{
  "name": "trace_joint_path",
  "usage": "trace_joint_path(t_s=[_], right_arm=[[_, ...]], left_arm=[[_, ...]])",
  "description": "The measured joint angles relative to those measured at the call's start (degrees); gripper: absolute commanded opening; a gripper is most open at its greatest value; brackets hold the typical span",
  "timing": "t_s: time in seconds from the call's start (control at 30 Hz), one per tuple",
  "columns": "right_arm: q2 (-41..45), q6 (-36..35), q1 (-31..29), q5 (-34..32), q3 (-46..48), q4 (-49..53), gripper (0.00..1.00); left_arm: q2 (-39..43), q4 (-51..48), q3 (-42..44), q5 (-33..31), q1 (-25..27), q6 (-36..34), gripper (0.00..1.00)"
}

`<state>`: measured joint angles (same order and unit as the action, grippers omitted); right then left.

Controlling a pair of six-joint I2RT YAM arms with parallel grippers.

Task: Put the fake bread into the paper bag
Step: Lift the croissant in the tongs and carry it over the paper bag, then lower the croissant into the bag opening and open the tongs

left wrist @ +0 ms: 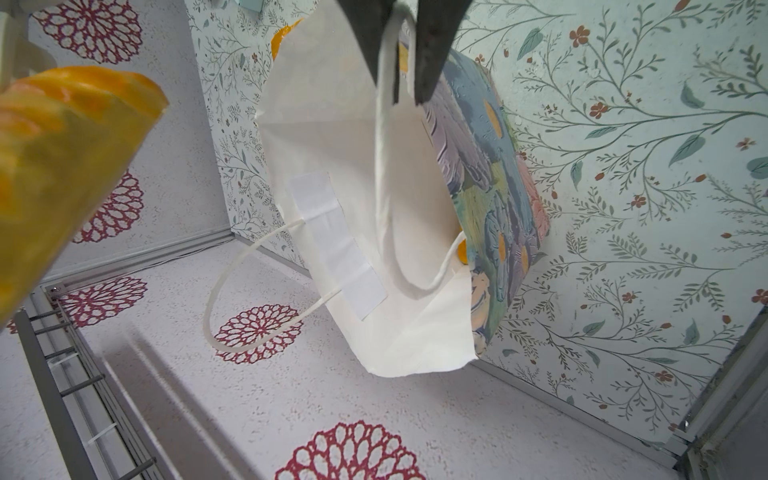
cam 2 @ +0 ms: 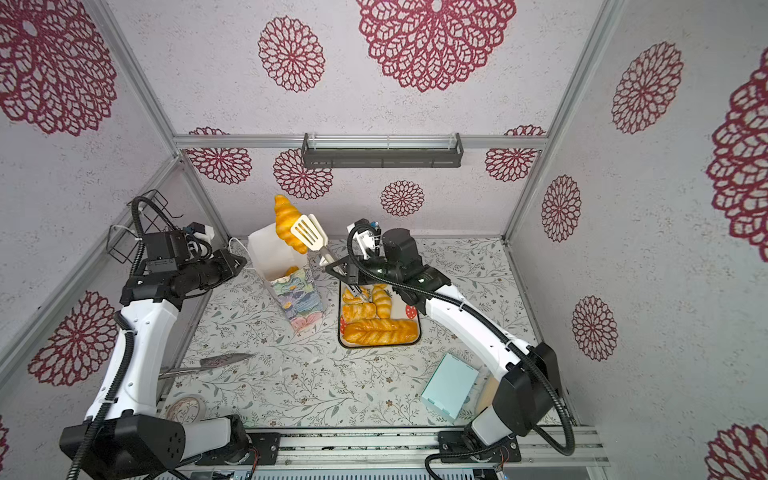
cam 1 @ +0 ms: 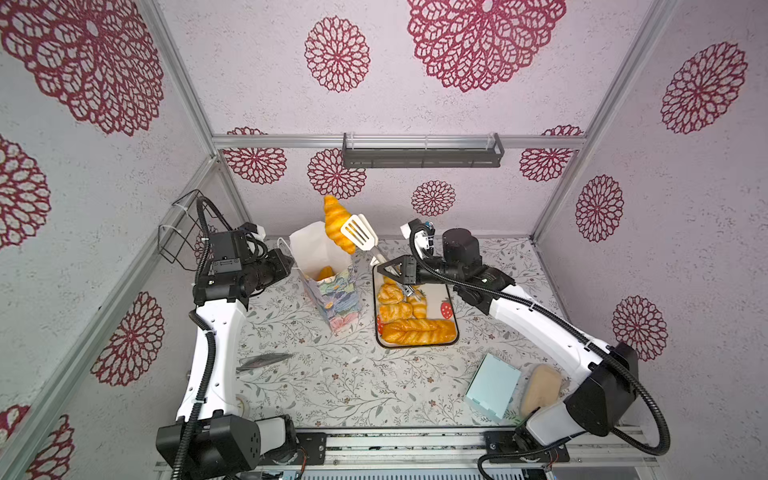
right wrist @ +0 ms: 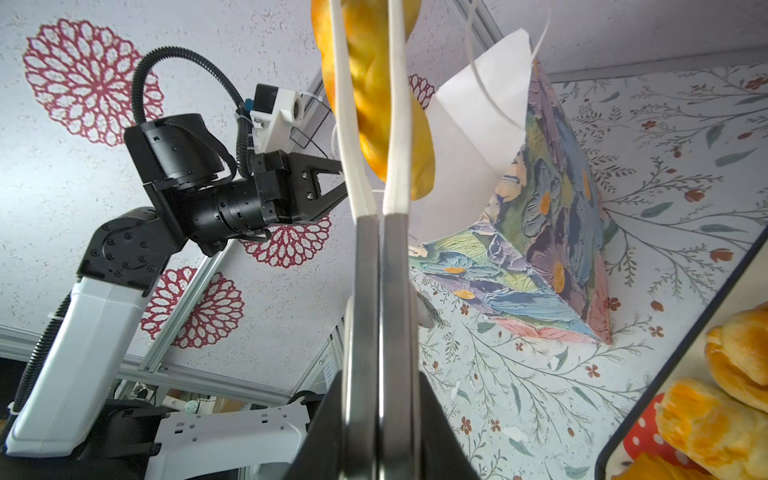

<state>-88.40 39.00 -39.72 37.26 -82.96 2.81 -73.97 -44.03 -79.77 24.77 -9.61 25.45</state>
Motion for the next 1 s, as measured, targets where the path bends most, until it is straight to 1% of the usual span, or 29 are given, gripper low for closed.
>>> trace_joint_path(t_s=[0.4, 1.0], right_arm=[[-6.2, -1.0, -3.4, -1.1, -5.6, 2.1, 0.24], [-11.0, -2.2, -3.6, -3.1, -10.2, 8.4, 0.25]], left_arm=[[0.0, -0.2, 0.0, 0.0, 0.0, -0.4, 0.13], [0.0, -0.3, 0.0, 0.0, 0.0, -0.6, 0.13]])
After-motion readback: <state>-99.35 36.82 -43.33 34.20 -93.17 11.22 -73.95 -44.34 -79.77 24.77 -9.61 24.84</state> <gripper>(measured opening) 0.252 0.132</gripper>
